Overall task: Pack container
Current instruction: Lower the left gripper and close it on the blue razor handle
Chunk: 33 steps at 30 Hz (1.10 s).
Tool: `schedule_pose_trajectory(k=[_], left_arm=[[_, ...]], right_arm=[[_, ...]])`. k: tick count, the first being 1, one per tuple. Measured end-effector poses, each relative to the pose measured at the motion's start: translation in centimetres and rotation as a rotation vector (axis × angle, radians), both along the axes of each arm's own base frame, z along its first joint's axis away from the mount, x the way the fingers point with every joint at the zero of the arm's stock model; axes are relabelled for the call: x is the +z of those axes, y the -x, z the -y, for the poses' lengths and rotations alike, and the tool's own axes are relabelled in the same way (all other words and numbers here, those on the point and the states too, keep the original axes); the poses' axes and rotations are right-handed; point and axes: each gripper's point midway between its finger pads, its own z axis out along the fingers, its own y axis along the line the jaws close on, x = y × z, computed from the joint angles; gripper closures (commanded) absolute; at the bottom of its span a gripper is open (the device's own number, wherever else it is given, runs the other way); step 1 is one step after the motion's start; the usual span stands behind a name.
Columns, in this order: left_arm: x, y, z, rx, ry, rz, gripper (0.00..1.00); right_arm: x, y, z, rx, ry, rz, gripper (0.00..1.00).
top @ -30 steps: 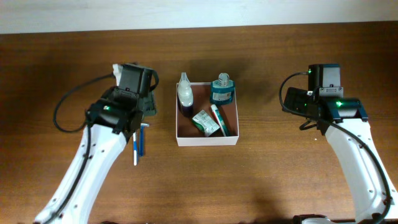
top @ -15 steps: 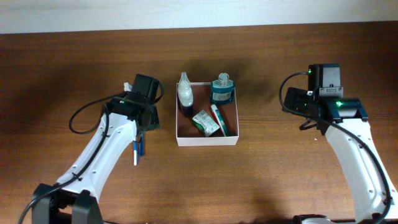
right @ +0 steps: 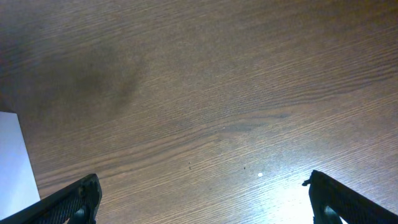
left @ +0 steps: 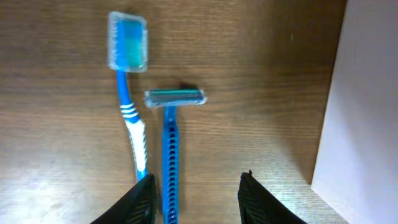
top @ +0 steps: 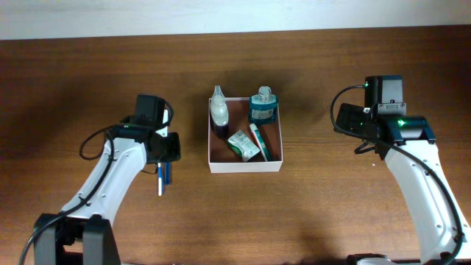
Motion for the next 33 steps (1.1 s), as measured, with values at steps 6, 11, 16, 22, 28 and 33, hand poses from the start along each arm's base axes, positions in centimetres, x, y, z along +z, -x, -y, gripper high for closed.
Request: schedule_pose_trajectory(k=[6, 11, 16, 22, 28, 33], left_arm=[[-1.3, 0.1, 0.4, -0.023, 0.022, 0.016, 0.57], [-2.4, 0.5, 0.5, -0.028, 0.028, 0.021, 0.57], [-2.9, 0.6, 0.4, -0.028, 0.029, 0.025, 0.57], [-3.2, 0.5, 0.4, -0.026, 0.025, 0.042, 0.57], [-4.0, 1.0, 0.2, -0.007, 0.026, 0.031, 0.57], [-4.4, 1.4, -0.1, 0.021, 0.019, 0.019, 0.57]], right_arm=[[0.0, 0.0, 0.0, 0.0, 0.0, 0.0, 0.01], [0.0, 0.0, 0.0, 0.0, 0.0, 0.0, 0.01], [0.0, 0.0, 0.0, 0.0, 0.0, 0.0, 0.01], [0.0, 0.0, 0.0, -0.001, 0.0, 0.0, 0.01], [0.0, 0.0, 0.0, 0.0, 0.0, 0.0, 0.01], [0.0, 0.0, 0.0, -0.001, 0.0, 0.0, 0.01]])
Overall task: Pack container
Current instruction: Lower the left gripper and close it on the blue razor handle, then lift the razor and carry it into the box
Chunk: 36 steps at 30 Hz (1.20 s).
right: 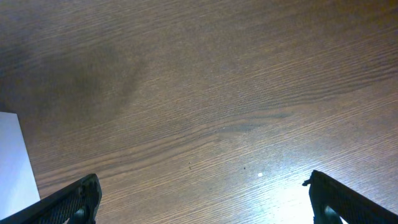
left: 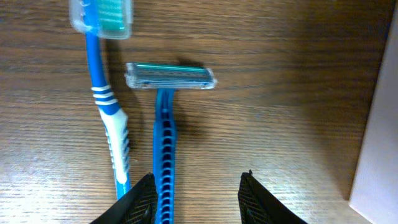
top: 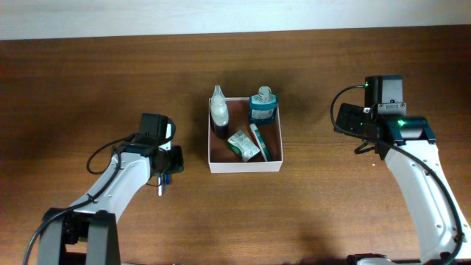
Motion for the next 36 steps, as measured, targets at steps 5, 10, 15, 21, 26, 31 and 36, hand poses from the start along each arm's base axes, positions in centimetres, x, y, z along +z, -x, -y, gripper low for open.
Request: schedule_pose_trajectory(k=[5, 10, 15, 21, 26, 31, 36], left_arm=[[-0.5, 0.1, -0.8, 0.059, -0.031, -0.007, 0.57], [-1.5, 0.3, -1.0, 0.078, -0.04, -0.035, 0.62], [-2.2, 0.2, -1.1, 0.087, -0.049, -0.048, 0.66], [-2.3, 0.0, -1.5, 0.1, -0.067, -0.042, 0.91], [-2.3, -0.1, -1.6, 0.1, -0.07, -0.04, 0.99], [-2.2, -0.1, -1.5, 0.098, -0.07, -0.04, 0.99], [-1.5, 0.2, -1.5, 0.067, -0.081, -0.068, 0.99]], right_arm=[[0.0, 0.0, 0.0, 0.0, 0.001, 0.0, 0.01], [0.0, 0.0, 0.0, 0.0, 0.0, 0.0, 0.01], [0.0, 0.0, 0.0, 0.001, 0.0, 0.0, 0.01], [0.0, 0.0, 0.0, 0.0, 0.001, 0.0, 0.01], [0.0, 0.0, 0.0, 0.0, 0.0, 0.0, 0.01], [0.0, 0.0, 0.0, 0.0, 0.0, 0.0, 0.01], [0.0, 0.0, 0.0, 0.001, 0.0, 0.0, 0.01]])
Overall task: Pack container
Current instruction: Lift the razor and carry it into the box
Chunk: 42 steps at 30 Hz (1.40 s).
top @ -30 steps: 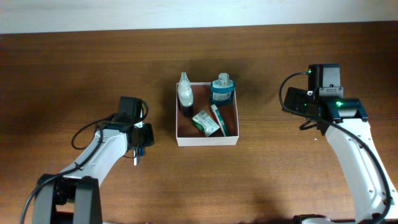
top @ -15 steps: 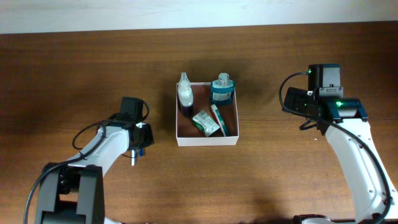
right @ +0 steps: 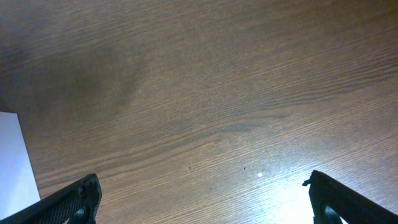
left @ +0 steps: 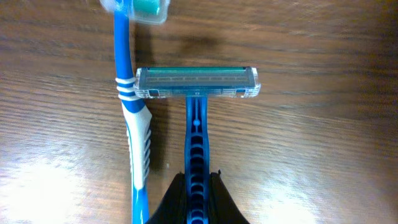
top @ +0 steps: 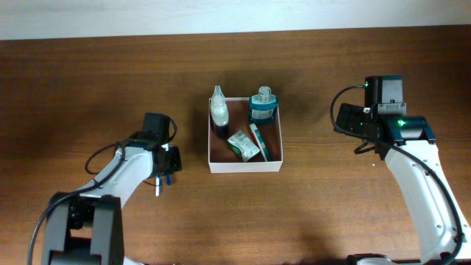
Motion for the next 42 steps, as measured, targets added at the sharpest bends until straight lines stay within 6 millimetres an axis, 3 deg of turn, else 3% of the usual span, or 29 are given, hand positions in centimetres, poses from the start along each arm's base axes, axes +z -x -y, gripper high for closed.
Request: schedule_pose_trajectory(k=[2, 4, 5, 6, 9, 11, 17, 23, 28, 32, 34, 35, 36, 40, 42], left_arm=[[2.1, -0.8, 0.1, -0.025, 0.0, 0.032, 0.99], [6.0, -2.7, 0.5, -0.043, 0.013, 0.143, 1.0], [9.7, -4.0, 1.1, -0.059, 0.036, 0.25, 1.0], [11.6, -4.3, 1.6, -0.075, 0.051, 0.305, 1.0], [15.3, -3.9, 3.7, -0.159, 0.1, 0.406, 1.0], [16.6, -3.4, 5.7, -0.243, 0.13, 0.446, 1.0], [17.9, -2.3, 12.2, -0.569, 0.181, 0.513, 1.0], [18.2, -1.5, 16.2, -0.828, 0.154, 0.576, 1.0], [16.6, -2.0, 18.7, -0.964, 0.13, 0.588, 1.0], [13.9, -2.6, 20.2, -1.016, 0.125, 0.552, 0.98], [12.8, -3.0, 20.5, -1.022, 0.122, 0.538, 0.71], [12.5, -3.2, 20.6, -1.026, 0.12, 0.536, 0.41], [12.3, -3.4, 20.8, -1.03, 0.118, 0.539, 0.24], [12.8, -3.9, 21.1, -1.032, 0.117, 0.576, 0.08], [13.0, -3.9, 21.1, -1.027, 0.119, 0.579, 0.07]], right_arm=[[0.0, 0.0, 0.0, -0.001, 0.0, 0.0, 0.01], [0.0, 0.0, 0.0, 0.0, 0.0, 0.0, 0.01], [0.0, 0.0, 0.0, 0.0, 0.0, 0.0, 0.01], [0.0, 0.0, 0.0, 0.0, 0.0, 0.0, 0.01], [0.0, 0.0, 0.0, -0.001, 0.0, 0.0, 0.01], [0.0, 0.0, 0.0, 0.0, 0.0, 0.0, 0.01], [0.0, 0.0, 0.0, 0.0, 0.0, 0.0, 0.01], [0.0, 0.0, 0.0, 0.0, 0.0, 0.0, 0.01], [0.0, 0.0, 0.0, 0.0, 0.0, 0.0, 0.01], [0.0, 0.0, 0.0, 0.0, 0.0, 0.0, 0.01], [0.0, 0.0, 0.0, 0.0, 0.0, 0.0, 0.01], [0.0, 0.0, 0.0, -0.001, 0.0, 0.0, 0.01], [0.0, 0.0, 0.0, 0.0, 0.0, 0.0, 0.01], [0.0, 0.0, 0.0, 0.0, 0.0, 0.0, 0.01], [0.0, 0.0, 0.0, -0.001, 0.0, 0.0, 0.01]])
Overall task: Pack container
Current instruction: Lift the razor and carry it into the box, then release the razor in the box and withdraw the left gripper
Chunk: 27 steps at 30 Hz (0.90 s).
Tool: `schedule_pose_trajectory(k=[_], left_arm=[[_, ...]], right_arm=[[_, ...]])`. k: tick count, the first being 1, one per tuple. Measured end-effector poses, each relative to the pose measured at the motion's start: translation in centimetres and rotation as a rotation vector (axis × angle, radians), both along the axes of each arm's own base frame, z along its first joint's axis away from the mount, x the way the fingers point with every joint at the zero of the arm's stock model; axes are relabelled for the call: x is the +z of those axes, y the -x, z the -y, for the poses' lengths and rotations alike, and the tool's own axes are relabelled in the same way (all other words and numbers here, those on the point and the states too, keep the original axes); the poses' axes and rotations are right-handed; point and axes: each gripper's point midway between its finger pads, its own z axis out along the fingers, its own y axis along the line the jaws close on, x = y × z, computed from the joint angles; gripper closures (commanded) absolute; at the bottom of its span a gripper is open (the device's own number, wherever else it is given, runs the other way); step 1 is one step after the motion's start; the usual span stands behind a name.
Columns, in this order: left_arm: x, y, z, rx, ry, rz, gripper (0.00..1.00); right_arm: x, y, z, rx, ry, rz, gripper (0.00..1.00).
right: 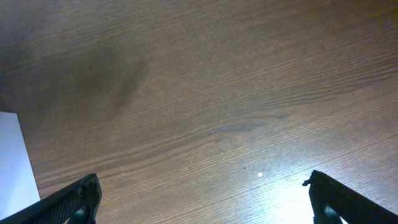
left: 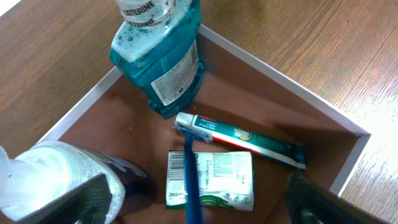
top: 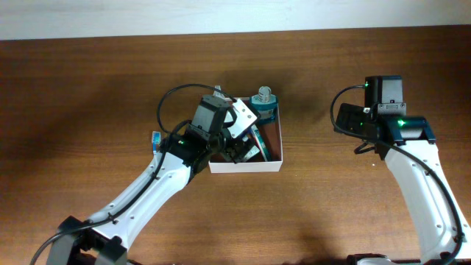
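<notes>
The white box (top: 246,166) with a brown floor (left: 280,78) holds a blue mouthwash bottle (left: 158,56), a toothpaste tube (left: 249,140), a green-and-white packet (left: 224,180) and a white-capped dark bottle (left: 56,174). A blue razor (left: 189,168) lies across the packet, its head against the tube. My left gripper (left: 199,205) hovers over the box (top: 235,143), open wide, its fingers well apart from the razor. The right gripper (right: 202,199) is open over bare wood, to the right of the box (top: 352,121).
A blue toothbrush (top: 155,140) lies on the wooden table (top: 331,206) left of the box, mostly covered by my left arm. The left arm reaches diagonally from the lower left to the box.
My left gripper was shut on the razor's handle on the table left of the box. Now it is open over the box and the razor lies inside. The right arm has not moved.
My left gripper stood open above the razor and toothbrush on the table. Then it was lower, with its fingers astride the razor's handle, then shut on it. Now the razor is in the box, the gripper is open, and the toothbrush remains on the table.
</notes>
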Motion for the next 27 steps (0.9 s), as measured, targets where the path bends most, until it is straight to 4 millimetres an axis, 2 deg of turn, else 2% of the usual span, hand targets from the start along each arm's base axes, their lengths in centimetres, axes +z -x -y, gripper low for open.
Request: schedule_pose_trajectory(k=[3, 6, 8, 11, 15, 21, 23, 27], left_arm=[[1.0, 0.2, -0.3, 0.025, 0.022, -0.002, 0.07], [3.1, 1.0, -1.6, 0.064, 0.047, -0.003, 0.07], [5.3, 1.7, -3.3, 0.112, 0.07, 0.003, 0.07], [5.7, 3.2, -6.8, 0.22, 0.037, -0.066, 0.08], [3.9, 4.2, -11.2, 0.404, -0.016, -0.193, 0.08], [1.0, 4.0, -15.4, 0.606, -0.03, -0.313, 0.08], [-0.9, 4.0, -16.9, 0.666, -0.044, -0.37, 0.08], [-2.9, 4.3, -17.8, 0.703, -0.063, -0.434, 0.08]], right_arm=[[0.0, 0.0, 0.0, 0.0, 0.0, 0.0, 0.01], [0.0, 0.0, 0.0, 0.0, 0.0, 0.0, 0.01], [0.0, 0.0, 0.0, 0.0, 0.0, 0.0, 0.01], [0.0, 0.0, 0.0, 0.001, 0.0, -0.001, 0.01], [0.0, 0.0, 0.0, 0.0, 0.0, 0.0, 0.01], [0.0, 0.0, 0.0, 0.001, 0.0, -0.001, 0.02], [0.0, 0.0, 0.0, 0.0, 0.0, 0.0, 0.01], [0.0, 0.0, 0.0, 0.001, 0.0, 0.0, 0.01]])
